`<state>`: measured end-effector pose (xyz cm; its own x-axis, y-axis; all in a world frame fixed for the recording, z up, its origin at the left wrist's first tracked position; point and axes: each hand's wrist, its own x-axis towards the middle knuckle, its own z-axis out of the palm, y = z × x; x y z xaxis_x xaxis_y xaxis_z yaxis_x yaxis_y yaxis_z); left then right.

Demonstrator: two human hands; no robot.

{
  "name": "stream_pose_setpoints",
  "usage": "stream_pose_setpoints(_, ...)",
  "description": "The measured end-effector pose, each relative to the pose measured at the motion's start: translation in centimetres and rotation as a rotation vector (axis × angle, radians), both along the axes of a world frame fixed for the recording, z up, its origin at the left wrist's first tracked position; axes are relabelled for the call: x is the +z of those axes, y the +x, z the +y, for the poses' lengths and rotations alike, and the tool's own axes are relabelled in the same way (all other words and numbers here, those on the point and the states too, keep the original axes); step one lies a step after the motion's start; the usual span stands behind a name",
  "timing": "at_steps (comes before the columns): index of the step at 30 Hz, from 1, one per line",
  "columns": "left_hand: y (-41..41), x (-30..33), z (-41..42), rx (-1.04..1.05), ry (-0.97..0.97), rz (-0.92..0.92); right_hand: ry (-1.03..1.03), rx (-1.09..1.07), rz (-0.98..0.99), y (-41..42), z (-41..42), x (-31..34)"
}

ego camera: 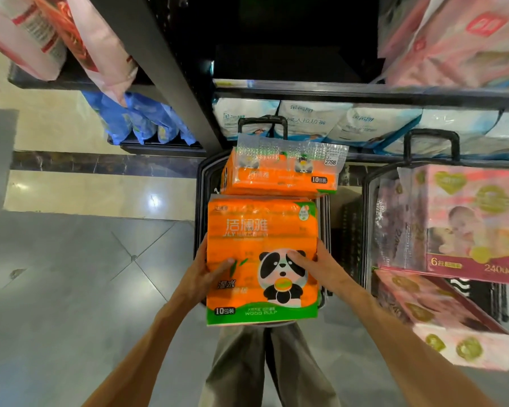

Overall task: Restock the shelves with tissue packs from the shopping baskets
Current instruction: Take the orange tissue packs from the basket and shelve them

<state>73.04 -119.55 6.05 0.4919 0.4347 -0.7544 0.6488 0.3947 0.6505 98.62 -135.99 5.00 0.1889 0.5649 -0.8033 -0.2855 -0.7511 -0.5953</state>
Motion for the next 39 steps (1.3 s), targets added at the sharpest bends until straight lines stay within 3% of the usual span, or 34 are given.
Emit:
stream_pose_setpoints(7, -0.4, 1.2, 0.4, -0.029, 0.006, -0.004, -0.044, -0.046, -0.017, -0.4, -0.6, 0.4)
stream_pose_setpoints(14, -0.1, 6.2, 0.6, -0.035, 0.062, -0.050, 0.007, -0.101, -0.056, -0.5, -0.4, 6.5)
stream_pose_setpoints(23, 4.7, 16.9, 5.1, 0.018, 0.123, -0.179, 0.162, -0.160, -0.189, 3.2, 1.4, 17.3)
stream_pose_setpoints(39, 16.4, 37.5, 9.2, -0.173, 0.403, -0.452, 0.436, -0.315, -0.418, 12.4, 2.8, 37.6)
